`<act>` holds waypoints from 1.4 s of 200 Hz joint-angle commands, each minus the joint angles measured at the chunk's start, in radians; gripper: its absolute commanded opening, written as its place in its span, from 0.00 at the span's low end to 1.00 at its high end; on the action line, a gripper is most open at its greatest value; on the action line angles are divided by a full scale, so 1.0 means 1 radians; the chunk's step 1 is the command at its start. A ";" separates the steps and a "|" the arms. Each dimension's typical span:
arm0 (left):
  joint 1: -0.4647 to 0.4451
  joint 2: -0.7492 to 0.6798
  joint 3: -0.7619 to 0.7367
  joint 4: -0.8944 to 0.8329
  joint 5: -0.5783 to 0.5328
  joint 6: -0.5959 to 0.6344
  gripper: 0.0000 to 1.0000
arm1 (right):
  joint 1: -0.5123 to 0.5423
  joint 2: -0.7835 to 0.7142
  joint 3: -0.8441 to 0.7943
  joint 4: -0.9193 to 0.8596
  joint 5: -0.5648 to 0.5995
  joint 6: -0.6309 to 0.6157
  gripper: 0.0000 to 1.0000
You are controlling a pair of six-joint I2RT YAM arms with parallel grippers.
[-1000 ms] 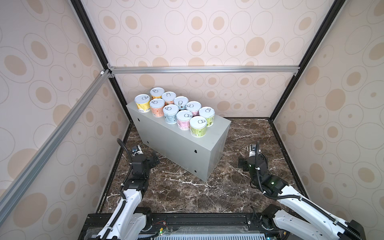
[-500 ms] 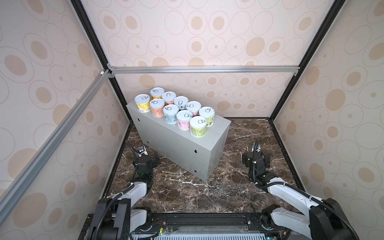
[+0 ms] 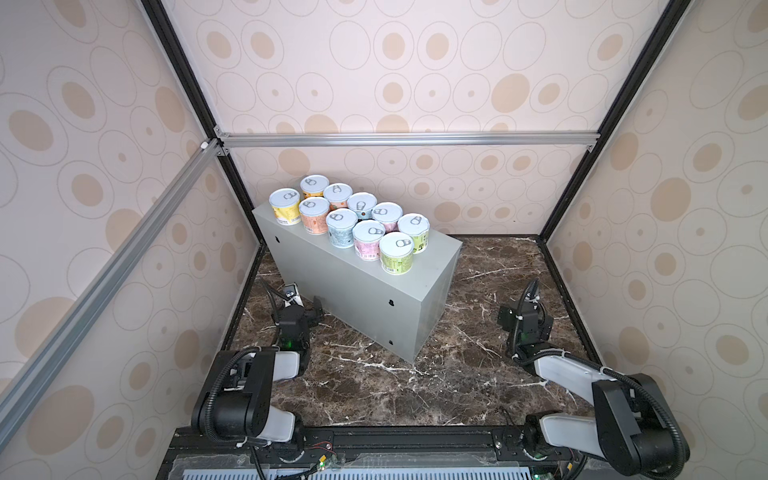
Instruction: Place and organize the canned foods onto the counter
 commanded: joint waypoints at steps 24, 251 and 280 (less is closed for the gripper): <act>0.038 -0.102 0.033 -0.111 0.014 0.078 0.99 | -0.004 -0.125 0.017 -0.122 -0.017 0.021 1.00; 0.016 0.138 -0.093 0.459 0.194 0.161 0.99 | -0.075 0.285 -0.092 0.645 -0.328 -0.146 0.99; 0.017 0.135 -0.100 0.472 0.193 0.162 0.99 | -0.078 0.304 -0.014 0.518 -0.318 -0.147 1.00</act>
